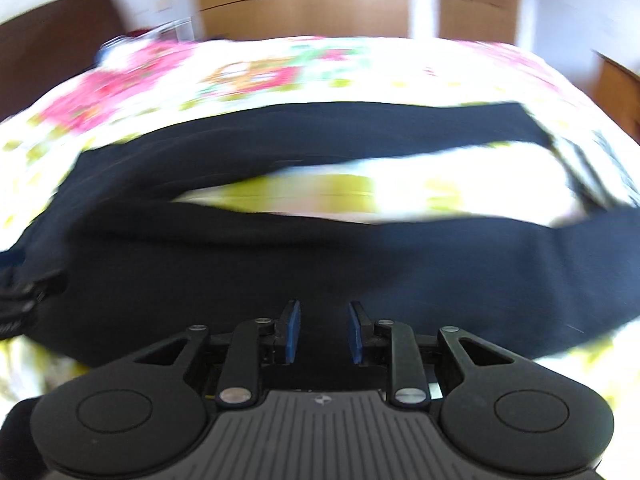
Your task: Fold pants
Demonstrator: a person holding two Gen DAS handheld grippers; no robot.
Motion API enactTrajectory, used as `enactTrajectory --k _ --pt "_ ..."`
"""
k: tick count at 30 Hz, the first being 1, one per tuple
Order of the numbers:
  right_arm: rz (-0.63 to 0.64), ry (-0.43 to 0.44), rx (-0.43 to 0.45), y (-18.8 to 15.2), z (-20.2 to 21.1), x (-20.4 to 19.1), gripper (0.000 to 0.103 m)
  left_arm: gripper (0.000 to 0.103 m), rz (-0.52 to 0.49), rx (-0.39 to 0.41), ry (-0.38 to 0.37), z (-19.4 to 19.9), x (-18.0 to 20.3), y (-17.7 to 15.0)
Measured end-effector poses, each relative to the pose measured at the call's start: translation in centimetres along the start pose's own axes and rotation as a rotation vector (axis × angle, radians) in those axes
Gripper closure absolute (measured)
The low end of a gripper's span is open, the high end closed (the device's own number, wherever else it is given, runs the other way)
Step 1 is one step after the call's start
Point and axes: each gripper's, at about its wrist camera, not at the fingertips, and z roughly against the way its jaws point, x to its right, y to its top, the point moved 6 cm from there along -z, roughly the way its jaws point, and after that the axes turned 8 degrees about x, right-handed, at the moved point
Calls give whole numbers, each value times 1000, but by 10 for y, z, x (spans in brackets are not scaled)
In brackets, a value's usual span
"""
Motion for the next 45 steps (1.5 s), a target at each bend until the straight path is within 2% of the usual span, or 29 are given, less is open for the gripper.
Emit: enactTrajectory --k 3,5,9,11,13,17,24,26,28,33,40,42,45 --pt "-133 -129 8 -2 1 83 62 25 -52 14 -113 -12 67 18" --pt "-177 -200 15 -5 0 128 62 25 -83 15 -170 -22 103 26" --pt "-263 -316 29 -4 -6 188 62 25 -114 -6 -247 -46 160 37" --pt "-327 -347 21 -19 -2 218 62 25 -124 -17 -274 -57 180 38" --pt "-342 -354 14 -24 -5 232 62 25 -142 -46 -283 -69 196 36" --pt "-283 -380 4 -26 -9 239 62 25 -135 -104 -304 -79 209 28" --pt "-272 -432 -33 -28 -5 254 61 25 -154 -126 -298 -75 221 27" --pt "-257 -448 -40 -26 2 252 61 25 -156 -123 -299 -71 221 29" --pt "-228 -448 -9 -21 18 244 61 25 -153 -105 -302 -64 217 33" --pt "-139 -367 74 -5 49 200 60 25 -157 -32 -267 -44 192 44" --pt "57 -197 147 28 57 101 58 24 -100 37 -168 -24 123 51" --pt "108 -132 151 40 53 72 58 21 -72 49 -133 -22 93 52" --pt "201 -14 150 57 39 26 57 21 -55 55 -52 -20 42 51"
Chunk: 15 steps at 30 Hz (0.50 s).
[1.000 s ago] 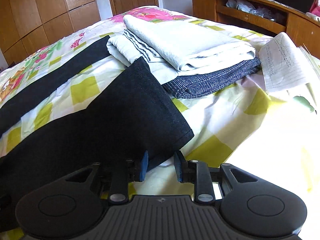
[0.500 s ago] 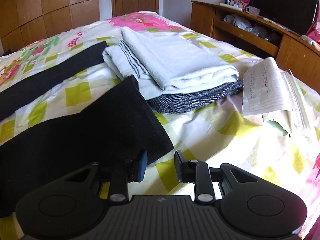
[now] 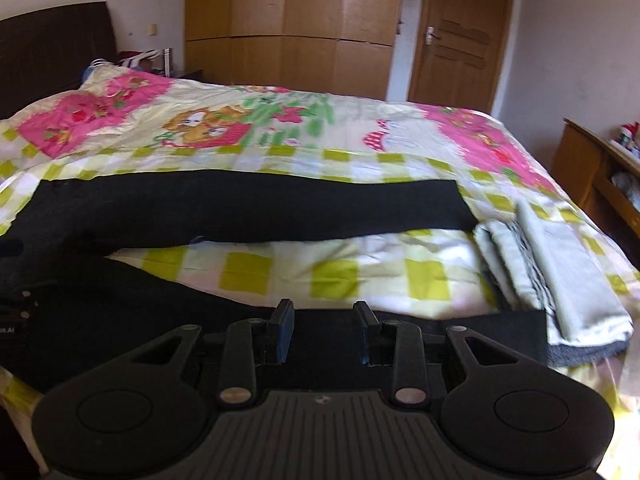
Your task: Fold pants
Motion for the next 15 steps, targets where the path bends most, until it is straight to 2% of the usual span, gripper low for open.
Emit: enactTrajectory --k 3,8,10,13,15 --pt "114 102 -4 22 -30 -41 57 20 17 -14 86 -3 -56 -5" --pt "272 273 -40 62 -116 -102 53 18 30 -48 181 -34 -140 -5" --pt "330 344 -46 81 -164 -124 47 14 47 -55 191 -61 -169 1" --pt "426 430 -9 107 -238 -154 45 13 34 -90 192 -116 -206 9" --pt "482 479 -36 117 -284 -169 45 13 6 -116 199 -153 -226 11"
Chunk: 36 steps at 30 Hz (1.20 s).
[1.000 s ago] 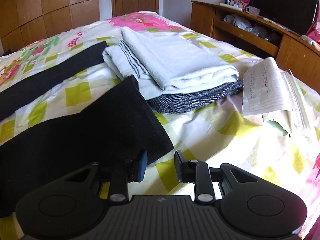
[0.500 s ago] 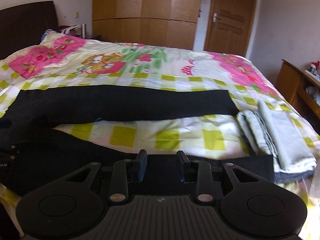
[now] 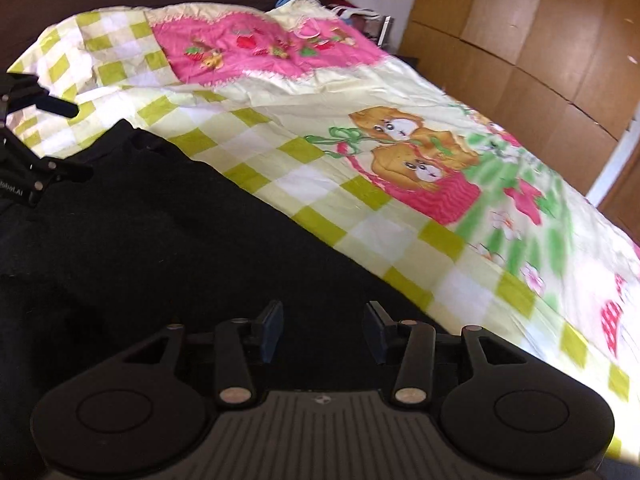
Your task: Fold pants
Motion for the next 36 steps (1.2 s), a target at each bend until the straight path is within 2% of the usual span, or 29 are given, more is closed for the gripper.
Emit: enactTrajectory --k 2,5,9,12,18,20,23,25,26,28,29,32,33,34,36 --pt "16 28 -39 8 -38 12 45 13 -10 -35 5 -32 -12 1" --pt "42 71 -80 16 -67 16 43 13 7 -101 -20 -64 -27 -4" --pt "114 160 -173 30 -89 7 37 13 -20 -150 -93 -81 -34 -4" --pt "156 175 -230 34 -107 1 36 13 -54 -182 -101 -94 -42 -4" --pt "127 197 -273 40 -133 -13 36 13 -5 -248 -95 -123 -75 -12" --pt "126 207 -274 40 -136 -15 37 14 8 -287 -134 -132 -76 -20" --pt "88 235 -265 38 -134 -13 48 19 15 -283 -194 -127 -69 -23" --pt "66 245 -246 37 -132 -16 65 21 14 -300 -195 -127 -68 -28" --pt "66 236 -235 36 -131 -18 69 25 20 -298 -196 -126 -68 -28" --pt "63 213 -216 38 -130 -27 78 45 30 -289 -178 -124 -69 -25" --pt "72 194 -205 39 -130 -30 78 61 41 -287 -173 -123 -70 -25" --pt "42 166 -165 43 -120 -29 80 71 74 -261 -162 -116 -71 -22" --pt "25 162 -144 45 -114 -27 81 80 73 -242 -162 -110 -69 -21" --pt "11 154 -118 48 -105 -26 82 84 76 -225 -163 -105 -67 -20" --pt "-9 139 -65 54 -86 -26 82 86 81 -186 -138 -92 -67 -16"
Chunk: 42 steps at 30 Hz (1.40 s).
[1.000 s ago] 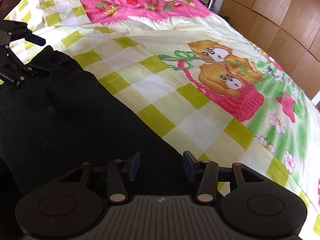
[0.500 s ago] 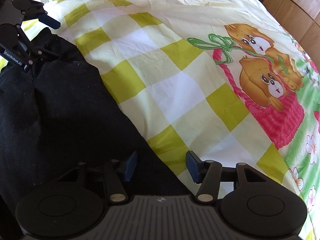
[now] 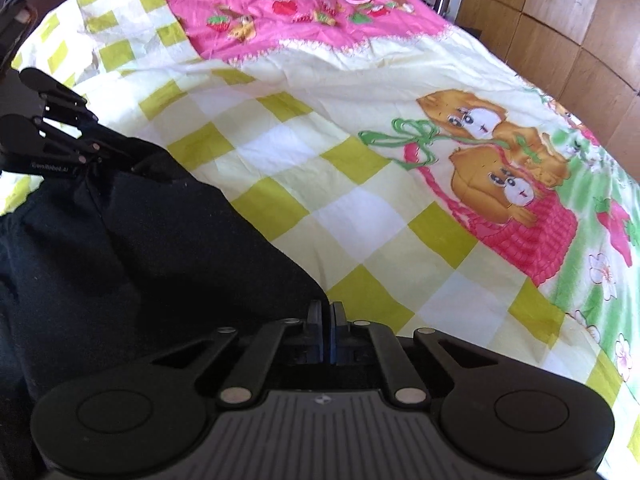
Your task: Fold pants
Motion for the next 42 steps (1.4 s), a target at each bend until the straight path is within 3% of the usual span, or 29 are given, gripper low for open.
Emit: enactTrajectory --k 5,8,11,15,18,21,24,26,28,30,31,35,38,39,40,42 --pt "-22 -31 141 5 81 -22 82 87 31 116 27 52 3 6" --pt "3 -63 202 0 148 -53 82 87 27 207 17 107 15 0" --pt "-12 -74 243 -18 220 -99 82 87 72 301 0 172 28 -19" --pt "-29 -48 221 -60 263 -171 82 86 98 313 -15 232 46 -64" --pt "1 -40 151 -104 252 -218 82 86 141 280 -9 246 50 -115" --pt "46 -52 63 -145 224 -248 80 81 172 189 25 239 49 -171" --pt "56 -31 53 -158 217 -259 80 79 192 136 12 234 51 -208" --pt "121 -44 87 -153 219 -265 80 77 137 152 23 239 57 -214" --pt "217 -71 120 -146 218 -276 75 63 51 180 58 241 64 -213" --pt "283 -57 137 -139 210 -289 65 41 -36 211 90 242 70 -213" --pt "307 -37 137 -136 203 -296 61 39 -82 222 108 241 72 -214" --pt "374 29 129 -130 174 -326 59 38 -206 238 110 234 83 -220" --pt "390 45 125 -127 156 -340 60 40 -297 253 172 226 85 -218" --pt "382 33 122 -124 152 -341 63 40 -296 258 178 225 82 -215" --pt "354 33 119 -120 151 -339 79 40 -281 266 168 226 77 -211" --pt "262 51 116 -109 157 -332 79 50 -260 289 161 232 67 -201"
